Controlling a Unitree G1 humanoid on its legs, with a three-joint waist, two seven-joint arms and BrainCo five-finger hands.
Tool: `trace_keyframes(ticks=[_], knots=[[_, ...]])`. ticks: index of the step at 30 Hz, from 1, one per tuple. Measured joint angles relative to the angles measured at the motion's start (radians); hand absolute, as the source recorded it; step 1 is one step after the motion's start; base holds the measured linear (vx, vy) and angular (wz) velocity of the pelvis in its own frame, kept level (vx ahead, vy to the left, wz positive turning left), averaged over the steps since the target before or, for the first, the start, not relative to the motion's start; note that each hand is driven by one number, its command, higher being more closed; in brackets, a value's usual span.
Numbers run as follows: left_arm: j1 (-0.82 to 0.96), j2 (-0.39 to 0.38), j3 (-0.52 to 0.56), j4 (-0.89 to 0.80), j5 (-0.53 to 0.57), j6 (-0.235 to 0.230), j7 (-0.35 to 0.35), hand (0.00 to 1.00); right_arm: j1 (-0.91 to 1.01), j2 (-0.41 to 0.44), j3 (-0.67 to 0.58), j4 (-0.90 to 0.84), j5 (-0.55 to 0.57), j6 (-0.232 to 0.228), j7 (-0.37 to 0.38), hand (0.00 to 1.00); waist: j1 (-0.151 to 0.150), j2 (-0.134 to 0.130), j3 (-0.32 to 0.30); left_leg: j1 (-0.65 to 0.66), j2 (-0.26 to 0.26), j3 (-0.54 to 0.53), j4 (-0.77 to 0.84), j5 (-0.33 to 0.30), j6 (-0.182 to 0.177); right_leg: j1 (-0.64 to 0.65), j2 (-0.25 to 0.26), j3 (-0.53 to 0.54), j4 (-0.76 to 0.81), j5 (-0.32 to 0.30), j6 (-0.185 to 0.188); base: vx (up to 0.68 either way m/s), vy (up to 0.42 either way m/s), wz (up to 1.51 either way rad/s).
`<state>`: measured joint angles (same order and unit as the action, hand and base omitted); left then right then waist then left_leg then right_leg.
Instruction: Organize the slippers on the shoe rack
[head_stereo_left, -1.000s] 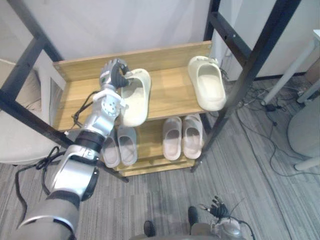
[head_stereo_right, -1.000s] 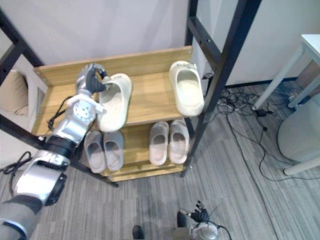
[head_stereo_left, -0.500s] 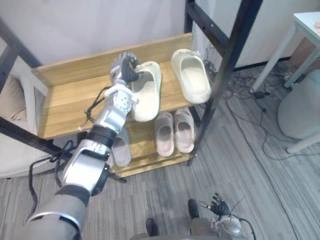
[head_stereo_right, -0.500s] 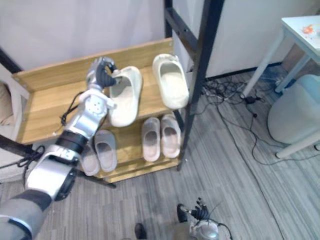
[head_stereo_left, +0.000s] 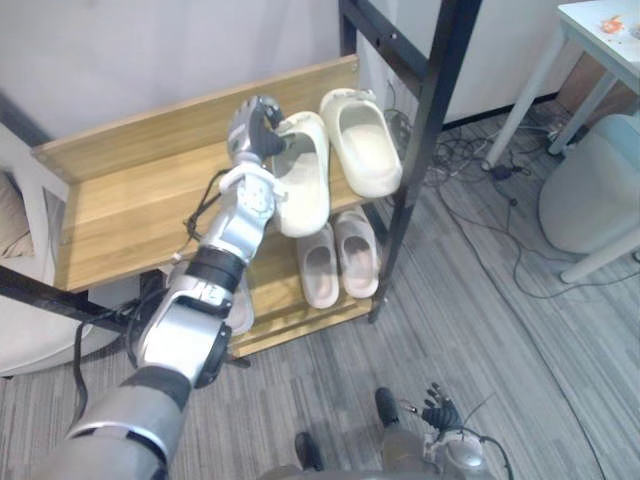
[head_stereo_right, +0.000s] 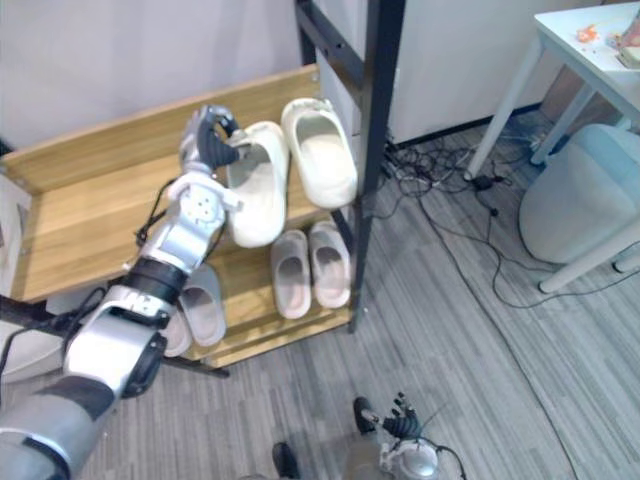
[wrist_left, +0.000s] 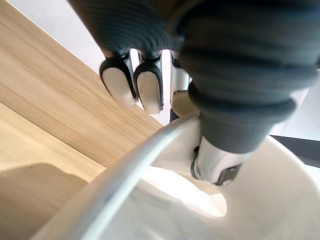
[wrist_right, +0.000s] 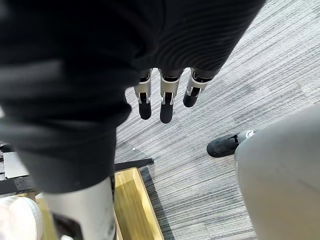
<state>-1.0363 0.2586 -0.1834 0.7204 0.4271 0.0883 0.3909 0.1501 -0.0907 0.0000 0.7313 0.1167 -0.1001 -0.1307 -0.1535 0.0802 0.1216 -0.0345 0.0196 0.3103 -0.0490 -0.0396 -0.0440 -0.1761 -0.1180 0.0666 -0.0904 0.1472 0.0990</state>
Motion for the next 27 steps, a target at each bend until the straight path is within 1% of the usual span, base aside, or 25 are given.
trace_keyframes(ticks=[7, 8, 10, 14, 16, 21, 27], knots=[[-0.012, -0.007, 0.01, 0.002, 0.001, 0.022, 0.01, 1.0, 0.033, 0.008, 0.0, -0.051, 0.0, -0.003, -0.007, 0.0, 0.0, -0.007, 0.004, 0.0, -0.003, 0.006, 0.0, 0.0, 0.001, -0.002, -0.004, 0.003, 0.001, 0.003, 0.002, 0.0, -0.005, -0.02], [-0.012, -0.008, 0.01, 0.002, 0.001, 0.023, 0.012, 0.0, 0.033, 0.008, 0.0, -0.051, 0.0, -0.003, -0.007, 0.0, 0.0, -0.007, 0.004, 0.0, -0.004, 0.006, 0.0, 0.0, 0.001, -0.002, -0.004, 0.003, 0.001, 0.003, 0.002, 0.0, 0.0, 0.0], [-0.017, -0.016, 0.012, 0.002, 0.002, 0.031, 0.024, 0.0, 0.034, 0.01, 0.0, -0.051, 0.001, -0.005, -0.007, 0.0, 0.001, -0.011, 0.005, 0.0, -0.004, 0.006, -0.001, 0.0, 0.001, -0.002, -0.004, 0.003, 0.001, 0.003, 0.002, -0.01, -0.016, 0.0], [-0.024, -0.021, 0.012, 0.005, 0.002, 0.032, 0.025, 0.0, 0.037, 0.012, 0.002, -0.051, 0.001, -0.006, -0.007, 0.0, 0.001, -0.016, 0.004, 0.0, -0.004, 0.006, -0.001, 0.0, 0.001, -0.003, -0.004, 0.004, 0.001, 0.003, 0.002, 0.0, -0.018, 0.0], [-0.042, -0.036, 0.012, 0.02, 0.002, 0.033, 0.038, 0.0, 0.039, 0.015, 0.005, -0.052, 0.001, -0.006, -0.007, 0.0, 0.001, -0.024, 0.003, 0.0, -0.004, 0.006, -0.001, 0.0, 0.001, -0.003, -0.004, 0.003, 0.001, 0.003, 0.002, 0.0, 0.0, 0.0], [-0.052, -0.047, 0.011, 0.02, 0.001, 0.032, 0.04, 0.0, 0.042, 0.02, 0.005, -0.052, 0.002, -0.009, -0.007, 0.0, 0.001, -0.033, 0.002, -0.001, -0.004, 0.006, -0.001, 0.0, 0.001, -0.004, -0.004, 0.003, 0.001, 0.003, 0.002, 0.0, -0.007, 0.0], [-0.058, -0.068, 0.01, 0.02, -0.048, 0.027, 0.044, 0.0, 0.044, 0.023, 0.005, -0.052, 0.002, -0.009, -0.007, 0.0, 0.001, -0.036, 0.001, -0.001, -0.006, 0.001, -0.001, 0.001, 0.002, -0.001, -0.006, -0.001, 0.001, 0.003, 0.002, 0.0, -0.003, 0.01]])
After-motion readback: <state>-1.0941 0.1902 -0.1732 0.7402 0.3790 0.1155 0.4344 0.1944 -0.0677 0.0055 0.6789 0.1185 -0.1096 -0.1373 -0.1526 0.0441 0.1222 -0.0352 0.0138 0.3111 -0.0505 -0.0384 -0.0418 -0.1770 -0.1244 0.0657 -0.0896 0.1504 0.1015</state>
